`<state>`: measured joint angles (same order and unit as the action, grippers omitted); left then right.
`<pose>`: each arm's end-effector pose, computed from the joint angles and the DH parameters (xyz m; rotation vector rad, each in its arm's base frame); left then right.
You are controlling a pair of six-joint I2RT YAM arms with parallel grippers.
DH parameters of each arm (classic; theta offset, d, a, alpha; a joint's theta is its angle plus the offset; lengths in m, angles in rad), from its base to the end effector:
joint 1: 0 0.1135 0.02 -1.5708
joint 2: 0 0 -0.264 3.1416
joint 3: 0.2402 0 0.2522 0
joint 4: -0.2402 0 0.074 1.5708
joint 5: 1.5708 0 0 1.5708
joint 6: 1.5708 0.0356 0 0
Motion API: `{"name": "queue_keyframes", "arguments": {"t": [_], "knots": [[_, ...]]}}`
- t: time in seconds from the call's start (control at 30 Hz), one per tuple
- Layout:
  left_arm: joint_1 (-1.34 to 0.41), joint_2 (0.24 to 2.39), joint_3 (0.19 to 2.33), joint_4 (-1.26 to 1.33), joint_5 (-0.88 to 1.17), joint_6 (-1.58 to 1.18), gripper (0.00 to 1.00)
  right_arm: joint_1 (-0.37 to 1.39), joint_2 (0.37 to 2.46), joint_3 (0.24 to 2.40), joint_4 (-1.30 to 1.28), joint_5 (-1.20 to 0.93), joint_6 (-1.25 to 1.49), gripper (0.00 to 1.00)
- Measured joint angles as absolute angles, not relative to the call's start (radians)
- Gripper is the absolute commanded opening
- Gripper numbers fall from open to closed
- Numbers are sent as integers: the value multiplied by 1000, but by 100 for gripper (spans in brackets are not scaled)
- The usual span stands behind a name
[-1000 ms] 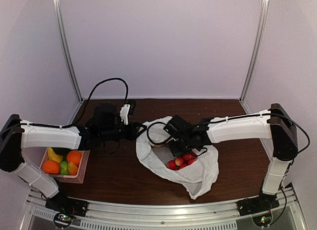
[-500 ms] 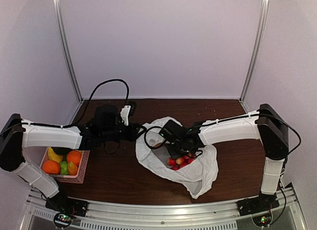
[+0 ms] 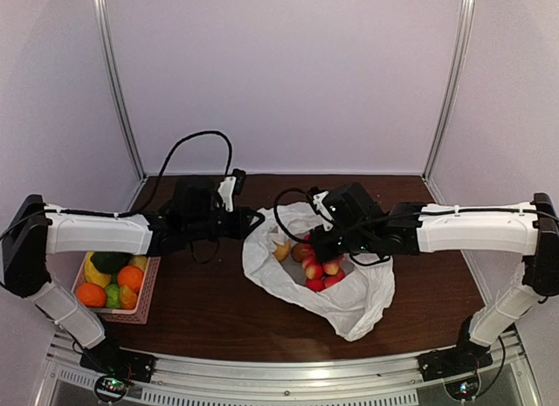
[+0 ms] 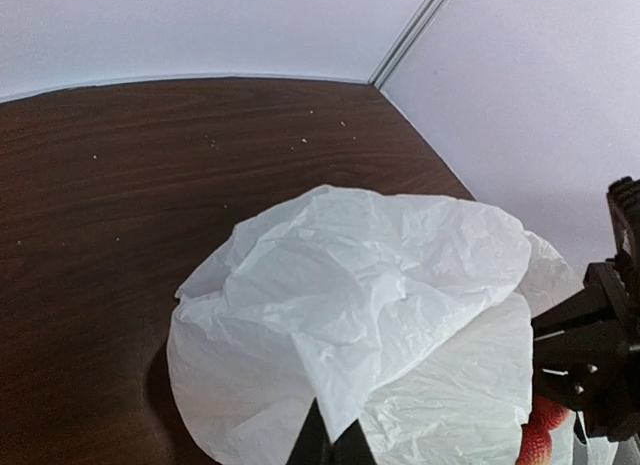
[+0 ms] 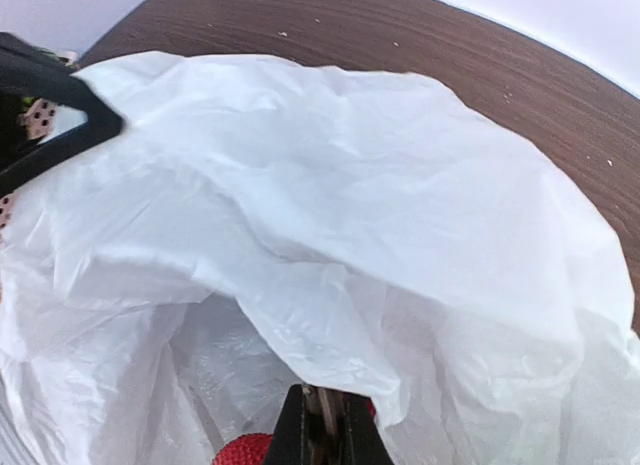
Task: Untie the knot of the plastic bag and take out the fruit
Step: Pick up the fake fruit from the takeout bag.
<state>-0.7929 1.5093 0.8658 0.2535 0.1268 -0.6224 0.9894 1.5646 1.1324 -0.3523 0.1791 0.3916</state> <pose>0.2332 -0.2431 0.2365 0.2690 2.0938 -1.0205 0.1937 0.2832 0.2523 -0.6179 2.3071 0.4653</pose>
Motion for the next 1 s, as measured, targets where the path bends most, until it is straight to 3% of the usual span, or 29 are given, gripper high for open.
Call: {"name": "queue_keyframes", "arguments": {"t": [0.2, 0.5, 0.83, 1.0], "knots": [[-782, 1596, 977, 244, 111, -631, 0, 989, 1457, 1050, -253, 31, 333, 0], [-719, 1689, 1007, 263, 150, -671, 0, 993, 1456, 1003, -205, -185, 295, 0], [-712, 1700, 1013, 269, 182, -683, 0, 1018, 1538, 1010, -230, -240, 285, 0], [-708, 1699, 1017, 268, 195, -667, 12, 1031, 1486, 1010, -234, -222, 292, 0]]}}
